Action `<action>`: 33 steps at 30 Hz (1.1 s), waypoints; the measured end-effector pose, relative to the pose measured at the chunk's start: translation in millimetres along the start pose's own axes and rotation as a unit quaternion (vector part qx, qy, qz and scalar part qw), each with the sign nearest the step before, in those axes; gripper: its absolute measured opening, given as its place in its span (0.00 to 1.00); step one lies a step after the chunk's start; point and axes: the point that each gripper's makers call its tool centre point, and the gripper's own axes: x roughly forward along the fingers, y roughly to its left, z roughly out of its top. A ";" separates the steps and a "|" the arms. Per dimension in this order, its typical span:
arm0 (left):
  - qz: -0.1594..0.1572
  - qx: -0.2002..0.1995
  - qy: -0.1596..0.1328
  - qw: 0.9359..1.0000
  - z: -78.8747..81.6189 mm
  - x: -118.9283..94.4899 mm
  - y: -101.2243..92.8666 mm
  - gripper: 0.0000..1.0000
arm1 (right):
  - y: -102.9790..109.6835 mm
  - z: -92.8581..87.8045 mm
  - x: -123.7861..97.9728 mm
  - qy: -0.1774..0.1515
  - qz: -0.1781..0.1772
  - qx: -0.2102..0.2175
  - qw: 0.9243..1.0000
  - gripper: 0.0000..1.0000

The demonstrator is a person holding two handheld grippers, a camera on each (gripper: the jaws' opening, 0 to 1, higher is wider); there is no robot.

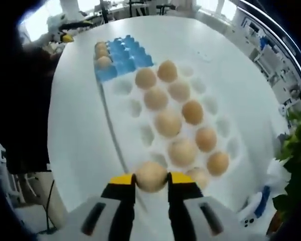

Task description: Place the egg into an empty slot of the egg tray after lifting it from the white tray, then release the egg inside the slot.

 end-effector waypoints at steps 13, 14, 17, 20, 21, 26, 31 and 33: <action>-0.004 -0.001 -0.001 1.000 0.3 0.5 -1.3 0.81 | 16.5 43.8 14.5 -0.028 0.024 -0.042 0.998 0.24; -0.004 -0.002 -0.001 1.000 0.4 0.4 -1.1 0.80 | 17.9 48.0 15.6 -0.030 0.025 -0.047 0.998 0.24; -0.002 -0.002 -0.001 1.000 0.3 -0.2 0.0 0.80 | 25.5 66.5 19.9 -0.044 0.036 -0.065 0.996 0.24; 0.005 0.002 -0.010 1.000 3.4 -2.2 3.0 0.80 | 31.4 80.8 23.7 -0.049 0.041 -0.085 0.994 0.24; 0.005 0.001 -0.009 1.000 3.4 -2.3 3.3 0.80 | 33.3 84.0 25.0 -0.049 0.044 -0.085 0.994 0.24; 0.006 -0.002 -0.006 1.000 0.9 -3.3 4.1 0.79 | 41.6 100.5 32.7 -0.058 0.055 -0.103 0.991 0.24; 0.000 -0.003 -0.002 1.000 -1.5 -4.0 1.5 0.78 | 50.2 117.2 38.0 -0.069 0.067 -0.118 0.988 0.24; 0.002 -0.002 -0.002 1.000 -1.5 -4.1 2.2 0.78 | 53.8 126.1 41.6 -0.074 0.068 -0.129 0.987 0.24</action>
